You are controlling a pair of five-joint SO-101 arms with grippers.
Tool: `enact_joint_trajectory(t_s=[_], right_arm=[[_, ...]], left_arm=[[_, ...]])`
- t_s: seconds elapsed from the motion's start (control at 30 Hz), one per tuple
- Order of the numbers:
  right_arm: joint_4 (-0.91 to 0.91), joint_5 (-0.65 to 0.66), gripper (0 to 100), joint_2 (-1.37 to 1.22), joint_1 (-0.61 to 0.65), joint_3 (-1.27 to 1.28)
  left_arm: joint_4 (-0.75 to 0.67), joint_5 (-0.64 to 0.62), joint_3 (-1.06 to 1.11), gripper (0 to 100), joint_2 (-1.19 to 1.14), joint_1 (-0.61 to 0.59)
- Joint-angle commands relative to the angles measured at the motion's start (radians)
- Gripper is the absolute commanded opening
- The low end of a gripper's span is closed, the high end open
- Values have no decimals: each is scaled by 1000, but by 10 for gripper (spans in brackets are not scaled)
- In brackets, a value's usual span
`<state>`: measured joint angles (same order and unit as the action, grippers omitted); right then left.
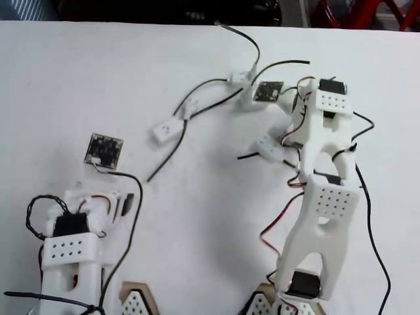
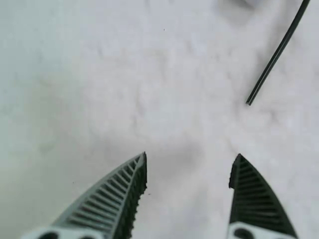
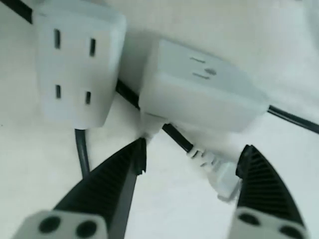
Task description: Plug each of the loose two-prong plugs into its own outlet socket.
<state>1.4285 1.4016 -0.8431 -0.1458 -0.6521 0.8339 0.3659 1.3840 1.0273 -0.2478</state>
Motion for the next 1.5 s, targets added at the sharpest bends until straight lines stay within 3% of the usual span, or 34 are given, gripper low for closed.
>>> enact_joint_trajectory(t_s=[0.0,0.23,0.37,0.53,0.7,0.93,1.47], right_arm=[[-22,0,241,-91,-35,-112],[-21,3,163,-219,-59,-295],[2,3,201,-245,-77,-354],[166,0,306,-245,-81,-499],[245,-5,314,-252,-73,-655],[240,-244,314,-252,-61,-735],[91,-176,316,-390,-45,-740]], left_arm=[[-20,12,-3,269,18,-8],[-20,12,-3,268,18,-8],[-20,12,-3,268,18,-8],[-20,12,-3,268,18,-8],[-20,12,-3,268,18,-8],[-20,12,-3,268,18,-8],[-20,12,-3,268,18,-8]])
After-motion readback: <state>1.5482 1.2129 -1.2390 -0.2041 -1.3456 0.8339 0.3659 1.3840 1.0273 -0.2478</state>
